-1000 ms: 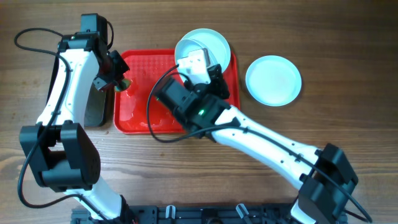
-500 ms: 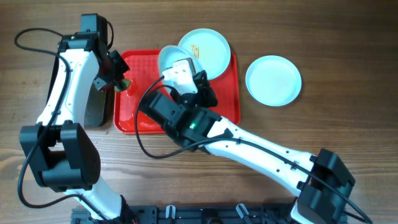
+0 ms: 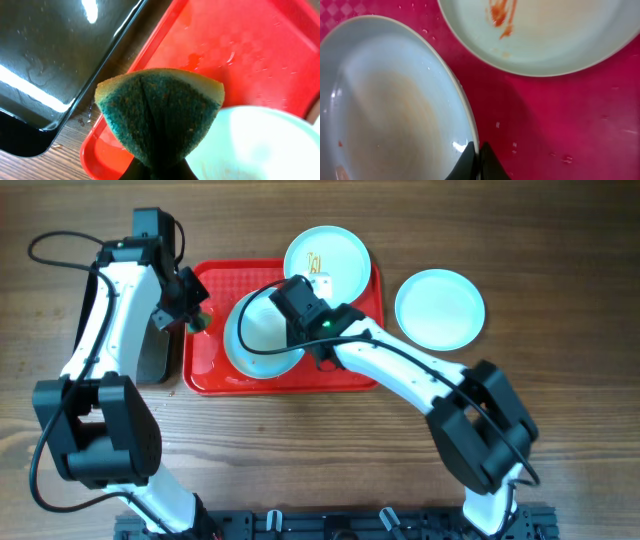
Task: Clean dirty plates on tray and stack at the side
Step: 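Lower the sponge onto the plate and scrub it again with the left gripper, then lift the plate with the right gripper and stack it right of the tray, then grip the last plate rim with the right gripper and pull it to tray center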
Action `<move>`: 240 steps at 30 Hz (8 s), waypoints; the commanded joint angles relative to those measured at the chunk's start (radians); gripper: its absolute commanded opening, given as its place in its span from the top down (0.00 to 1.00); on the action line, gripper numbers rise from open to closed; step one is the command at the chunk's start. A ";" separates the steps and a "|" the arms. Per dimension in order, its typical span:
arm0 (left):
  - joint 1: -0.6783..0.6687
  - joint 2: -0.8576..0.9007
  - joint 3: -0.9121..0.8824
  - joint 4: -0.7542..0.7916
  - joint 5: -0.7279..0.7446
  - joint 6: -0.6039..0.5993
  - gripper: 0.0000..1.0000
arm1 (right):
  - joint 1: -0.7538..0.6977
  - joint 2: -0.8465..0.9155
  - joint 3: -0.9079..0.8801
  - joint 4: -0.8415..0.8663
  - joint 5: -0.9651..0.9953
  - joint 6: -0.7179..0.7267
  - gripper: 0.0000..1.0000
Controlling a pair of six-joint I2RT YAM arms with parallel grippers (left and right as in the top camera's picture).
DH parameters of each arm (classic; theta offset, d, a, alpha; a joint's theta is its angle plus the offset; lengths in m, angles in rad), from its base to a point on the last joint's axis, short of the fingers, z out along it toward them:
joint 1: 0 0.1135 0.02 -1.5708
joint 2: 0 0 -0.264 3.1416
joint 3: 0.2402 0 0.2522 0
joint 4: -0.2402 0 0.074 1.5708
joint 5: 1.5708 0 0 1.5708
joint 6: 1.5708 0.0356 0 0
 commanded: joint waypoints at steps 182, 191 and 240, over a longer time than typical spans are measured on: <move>-0.003 -0.228 -0.442 0.517 0.069 -0.066 0.96 | -0.921 -0.112 0.019 -0.253 -0.327 -0.280 0.96; -0.003 -0.228 -0.442 0.538 0.069 -0.067 0.96 | -0.921 0.040 0.019 -0.271 -0.305 -0.225 0.96; -0.111 -0.106 -0.096 0.146 0.016 0.249 0.96 | -0.263 0.320 0.353 -0.400 -0.427 -0.214 0.94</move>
